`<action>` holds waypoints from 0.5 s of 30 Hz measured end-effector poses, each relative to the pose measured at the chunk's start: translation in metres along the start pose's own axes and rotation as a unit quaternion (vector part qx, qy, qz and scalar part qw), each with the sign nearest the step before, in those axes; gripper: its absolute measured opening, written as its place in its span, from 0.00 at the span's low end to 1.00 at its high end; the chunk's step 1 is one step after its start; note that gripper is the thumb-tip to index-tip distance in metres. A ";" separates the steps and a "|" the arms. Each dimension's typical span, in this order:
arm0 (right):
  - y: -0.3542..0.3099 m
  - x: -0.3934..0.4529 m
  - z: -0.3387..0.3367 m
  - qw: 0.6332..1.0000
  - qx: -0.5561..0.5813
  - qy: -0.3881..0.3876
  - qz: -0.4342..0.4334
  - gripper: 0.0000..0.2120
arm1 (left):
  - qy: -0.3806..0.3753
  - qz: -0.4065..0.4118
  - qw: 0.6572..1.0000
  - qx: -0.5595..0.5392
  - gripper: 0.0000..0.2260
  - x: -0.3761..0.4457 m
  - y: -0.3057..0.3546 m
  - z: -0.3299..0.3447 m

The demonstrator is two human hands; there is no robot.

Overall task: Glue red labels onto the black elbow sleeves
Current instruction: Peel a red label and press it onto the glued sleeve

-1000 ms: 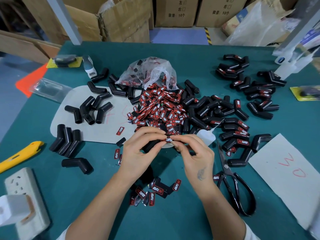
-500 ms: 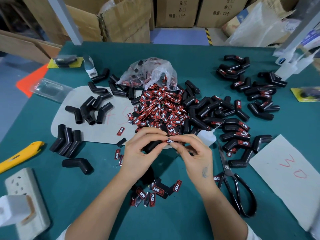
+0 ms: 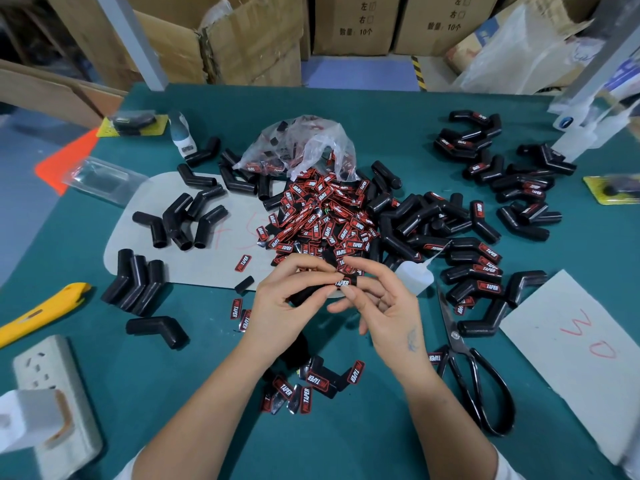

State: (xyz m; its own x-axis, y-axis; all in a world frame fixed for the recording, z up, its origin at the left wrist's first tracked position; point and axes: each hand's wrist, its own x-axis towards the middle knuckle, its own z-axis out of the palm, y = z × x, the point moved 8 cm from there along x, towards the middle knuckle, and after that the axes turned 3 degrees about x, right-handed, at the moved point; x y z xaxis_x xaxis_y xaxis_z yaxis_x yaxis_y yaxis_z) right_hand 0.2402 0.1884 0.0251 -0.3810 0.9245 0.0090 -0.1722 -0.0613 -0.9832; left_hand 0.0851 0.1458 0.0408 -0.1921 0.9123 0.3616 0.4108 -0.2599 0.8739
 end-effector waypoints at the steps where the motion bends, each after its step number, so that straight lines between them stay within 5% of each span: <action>1: 0.001 0.000 0.001 1.000 -0.003 -0.008 -0.001 0.17 | -0.002 -0.001 1.000 0.001 0.09 0.000 0.000 0.000; 15: 0.006 0.000 0.002 0.999 0.019 -0.014 -0.035 0.19 | 0.029 0.099 0.993 0.049 0.09 -0.004 0.007 -0.002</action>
State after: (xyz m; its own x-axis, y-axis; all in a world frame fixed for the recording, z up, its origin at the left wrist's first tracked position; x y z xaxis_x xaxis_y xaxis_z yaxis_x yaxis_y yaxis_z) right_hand 0.2374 0.1872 0.0195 -0.3927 0.9158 0.0840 -0.2343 -0.0113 -0.9721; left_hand 0.0873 0.1401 0.0465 -0.1487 0.8256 0.5443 0.5300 -0.3982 0.7487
